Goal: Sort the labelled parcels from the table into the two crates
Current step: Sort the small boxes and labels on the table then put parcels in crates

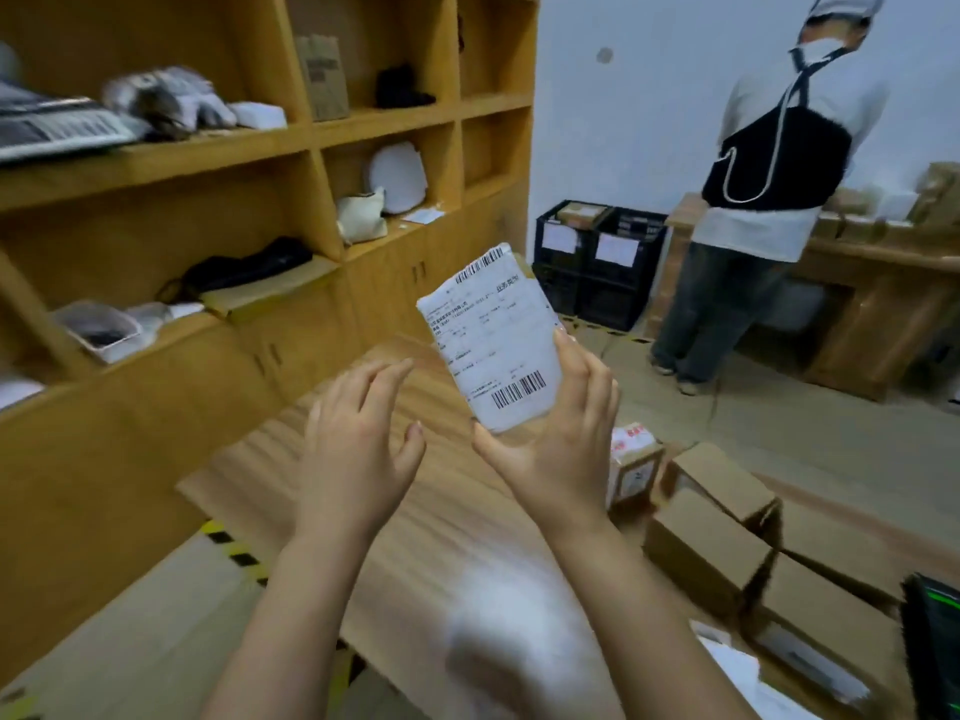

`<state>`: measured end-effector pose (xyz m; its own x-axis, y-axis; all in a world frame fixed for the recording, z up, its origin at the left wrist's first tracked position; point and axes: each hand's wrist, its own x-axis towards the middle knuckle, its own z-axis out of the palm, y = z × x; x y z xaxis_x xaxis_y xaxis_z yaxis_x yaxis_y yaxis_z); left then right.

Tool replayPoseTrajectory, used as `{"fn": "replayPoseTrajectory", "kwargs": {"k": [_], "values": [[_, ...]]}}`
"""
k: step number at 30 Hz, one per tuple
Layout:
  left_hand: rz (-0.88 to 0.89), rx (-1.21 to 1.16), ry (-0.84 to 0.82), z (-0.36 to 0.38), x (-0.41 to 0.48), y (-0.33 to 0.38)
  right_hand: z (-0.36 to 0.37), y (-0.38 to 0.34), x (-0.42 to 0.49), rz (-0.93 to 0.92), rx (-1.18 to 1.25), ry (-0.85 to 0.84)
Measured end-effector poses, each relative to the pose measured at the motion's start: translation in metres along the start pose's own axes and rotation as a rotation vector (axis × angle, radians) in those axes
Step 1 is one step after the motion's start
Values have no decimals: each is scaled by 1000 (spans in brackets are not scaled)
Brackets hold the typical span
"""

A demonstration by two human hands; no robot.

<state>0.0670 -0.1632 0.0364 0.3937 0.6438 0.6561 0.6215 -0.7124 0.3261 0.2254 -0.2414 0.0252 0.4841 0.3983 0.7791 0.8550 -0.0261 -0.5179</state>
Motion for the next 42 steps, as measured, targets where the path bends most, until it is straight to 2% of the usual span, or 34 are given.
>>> {"fn": "replayPoseTrajectory", "kwargs": {"k": [11,18,24,38,42], "values": [[-371,317,39,-105,-95,-125,117,-135,-75,-77,347,-427],[-591,507,137,-200,-160,-220,187,-270,-135,-247,557,-647],[-761,650,278,-290,-210,-288,234,-393,-187,-352,779,-760],[-1198,920,470,-437,-343,-367,283,-609,-332,-563,1082,-1120],[-1304,999,537,-472,-370,-395,305,-668,-371,-636,1159,-1281]]}}
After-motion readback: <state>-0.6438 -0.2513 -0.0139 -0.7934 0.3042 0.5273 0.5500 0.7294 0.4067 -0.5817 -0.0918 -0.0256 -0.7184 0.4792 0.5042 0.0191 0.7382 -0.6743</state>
